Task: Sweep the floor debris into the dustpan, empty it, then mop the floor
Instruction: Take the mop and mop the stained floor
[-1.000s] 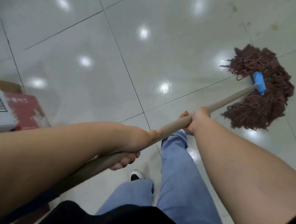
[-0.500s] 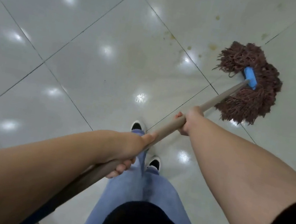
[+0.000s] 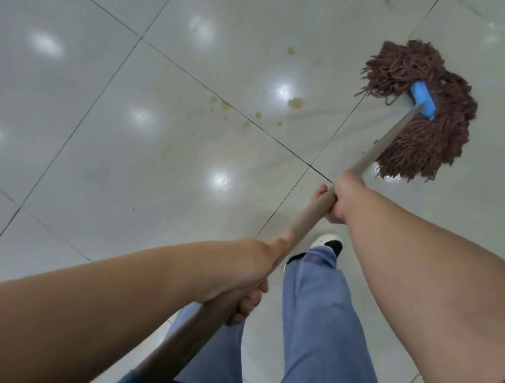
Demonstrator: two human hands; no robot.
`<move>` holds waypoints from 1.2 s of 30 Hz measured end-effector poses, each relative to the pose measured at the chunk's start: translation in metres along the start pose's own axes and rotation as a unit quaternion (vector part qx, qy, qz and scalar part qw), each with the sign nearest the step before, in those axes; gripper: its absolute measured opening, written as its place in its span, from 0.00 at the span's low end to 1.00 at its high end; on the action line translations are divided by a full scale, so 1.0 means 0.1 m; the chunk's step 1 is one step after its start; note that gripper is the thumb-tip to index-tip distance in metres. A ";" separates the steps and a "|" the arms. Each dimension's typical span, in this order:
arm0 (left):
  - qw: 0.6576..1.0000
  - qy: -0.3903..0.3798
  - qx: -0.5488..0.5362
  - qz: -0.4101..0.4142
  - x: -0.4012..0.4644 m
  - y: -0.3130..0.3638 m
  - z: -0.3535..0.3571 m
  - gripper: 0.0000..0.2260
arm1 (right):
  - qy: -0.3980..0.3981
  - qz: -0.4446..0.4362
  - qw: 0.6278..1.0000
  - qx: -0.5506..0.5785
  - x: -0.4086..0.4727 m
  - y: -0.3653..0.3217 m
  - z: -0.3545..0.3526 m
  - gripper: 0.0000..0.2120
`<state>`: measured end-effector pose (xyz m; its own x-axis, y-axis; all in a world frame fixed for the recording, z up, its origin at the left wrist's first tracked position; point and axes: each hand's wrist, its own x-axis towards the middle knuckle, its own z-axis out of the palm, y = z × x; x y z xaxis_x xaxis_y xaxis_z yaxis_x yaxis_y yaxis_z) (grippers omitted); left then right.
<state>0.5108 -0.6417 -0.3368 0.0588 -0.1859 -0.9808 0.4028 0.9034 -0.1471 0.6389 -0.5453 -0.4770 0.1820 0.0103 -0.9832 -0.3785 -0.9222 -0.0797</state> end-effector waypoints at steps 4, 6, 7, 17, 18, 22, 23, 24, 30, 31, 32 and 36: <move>1.000 0.019 0.008 0.015 -0.07 0.67 0.20 0.29 | -0.010 -0.008 1.000 0.020 0.13 -0.68 -0.20 0.16; 0.999 0.023 0.008 0.023 -0.13 1.02 0.32 0.29 | -0.017 -0.004 1.000 0.012 0.18 -1.03 -0.32 0.17; 0.999 0.018 0.008 0.025 -0.15 1.20 0.39 0.30 | -0.028 -0.003 1.000 0.008 0.20 -1.22 -0.39 0.17; 0.999 0.010 0.006 0.034 -0.37 2.93 0.85 0.30 | -0.024 -0.022 0.999 -0.023 0.36 -2.96 -0.85 0.19; 0.999 0.007 0.004 0.039 -0.38 3.07 0.87 0.30 | -0.025 -0.021 0.999 -0.032 0.38 -3.10 -0.87 0.18; 0.999 -0.012 -0.002 0.033 -0.44 3.61 0.92 0.31 | -0.017 -0.019 0.998 -0.051 0.45 -3.66 -0.92 0.18; 0.999 -0.014 -0.002 0.034 -0.46 3.76 0.91 0.31 | -0.016 -0.018 0.998 -0.054 0.47 -3.82 -0.91 0.18; 0.999 -0.014 -0.002 0.034 -0.48 3.92 0.89 0.31 | -0.015 -0.017 0.998 -0.055 0.48 -3.98 -0.91 0.18; 1.000 0.000 0.008 0.025 -0.58 5.07 0.74 0.30 | -0.011 -0.031 0.999 -0.044 0.60 -5.10 -0.81 0.20; 1.000 0.000 0.003 0.026 -0.60 5.26 0.75 0.30 | -0.006 -0.032 0.998 -0.045 0.62 -5.29 -0.82 0.20; 1.000 0.002 0.002 0.026 -0.63 5.45 0.77 0.30 | 0.001 -0.031 0.998 -0.046 0.64 -5.47 -0.84 0.20; 1.000 -0.006 0.008 0.029 -0.67 6.17 0.90 0.30 | 0.001 -0.034 0.999 -0.035 0.75 -6.20 -0.96 0.20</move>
<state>0.8378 -0.1064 -0.3498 0.0929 -0.1383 -0.9860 0.4125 0.9067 -0.0883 0.9748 -0.0100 -0.4855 0.2068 0.0739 -0.9756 -0.3010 -0.9440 -0.1353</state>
